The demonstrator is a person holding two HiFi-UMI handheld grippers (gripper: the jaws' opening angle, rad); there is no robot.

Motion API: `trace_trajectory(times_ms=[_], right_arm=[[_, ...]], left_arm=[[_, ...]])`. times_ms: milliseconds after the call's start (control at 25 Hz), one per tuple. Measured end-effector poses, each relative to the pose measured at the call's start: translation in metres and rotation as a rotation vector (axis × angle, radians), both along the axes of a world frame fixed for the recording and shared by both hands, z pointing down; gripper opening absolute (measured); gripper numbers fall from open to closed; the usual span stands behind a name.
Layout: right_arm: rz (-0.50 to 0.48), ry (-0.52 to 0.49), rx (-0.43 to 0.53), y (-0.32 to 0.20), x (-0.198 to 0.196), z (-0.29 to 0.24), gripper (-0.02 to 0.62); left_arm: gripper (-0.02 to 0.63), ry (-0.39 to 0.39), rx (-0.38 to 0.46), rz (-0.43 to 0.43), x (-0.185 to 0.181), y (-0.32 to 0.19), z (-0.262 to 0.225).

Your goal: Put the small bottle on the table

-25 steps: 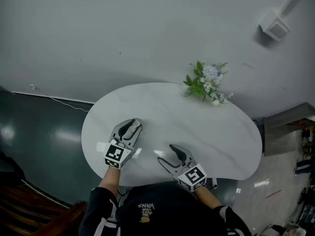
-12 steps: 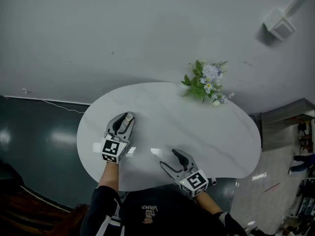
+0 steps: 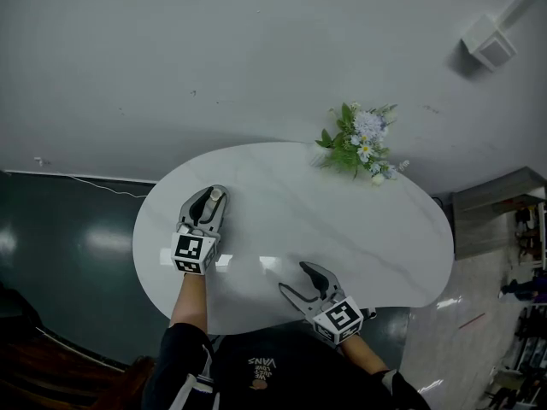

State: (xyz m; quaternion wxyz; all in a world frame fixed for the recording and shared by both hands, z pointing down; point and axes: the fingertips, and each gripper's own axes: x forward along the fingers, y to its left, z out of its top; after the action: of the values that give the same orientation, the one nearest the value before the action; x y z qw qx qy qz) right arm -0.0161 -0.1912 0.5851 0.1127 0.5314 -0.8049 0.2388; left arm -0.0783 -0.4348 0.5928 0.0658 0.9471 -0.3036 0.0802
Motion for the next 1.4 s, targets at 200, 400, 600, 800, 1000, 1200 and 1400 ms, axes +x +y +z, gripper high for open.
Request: trace_trajectory(times_ms=[200, 400, 600, 800, 1000, 1200, 1400], right_arm=[[0.0, 0.007, -0.008, 0.0, 0.001, 0.001, 0.261], [-0.005, 0.007, -0.011, -0.001, 0.0, 0.002, 0.261], [-0.015, 0.005, -0.016, -0.001, 0.0, 0.003, 0.261], [-0.019, 0.003, -0.013, -0.002, 0.002, -0.001, 0.261], [-0.015, -0.004, -0.004, -0.002, 0.007, -0.004, 0.261], [-0.017, -0.008, 0.006, 0.0, 0.01, -0.008, 0.261], [-0.025, -0.013, 0.022, 0.001, 0.012, -0.014, 0.261]], left_arm=[[0.147, 0.008, -0.005, -0.011, -0.005, -0.005, 0.009], [0.147, 0.004, -0.009, -0.022, -0.008, -0.007, 0.015], [0.147, 0.011, -0.011, -0.035, -0.009, -0.009, 0.017], [0.147, -0.024, 0.017, -0.041, -0.009, -0.007, 0.019], [0.149, -0.03, 0.033, -0.044, -0.009, -0.006, 0.021], [0.169, -0.011, 0.053, -0.033, -0.007, -0.003, 0.015], [0.244, 0.0, 0.064, -0.043, -0.007, 0.002, -0.001]])
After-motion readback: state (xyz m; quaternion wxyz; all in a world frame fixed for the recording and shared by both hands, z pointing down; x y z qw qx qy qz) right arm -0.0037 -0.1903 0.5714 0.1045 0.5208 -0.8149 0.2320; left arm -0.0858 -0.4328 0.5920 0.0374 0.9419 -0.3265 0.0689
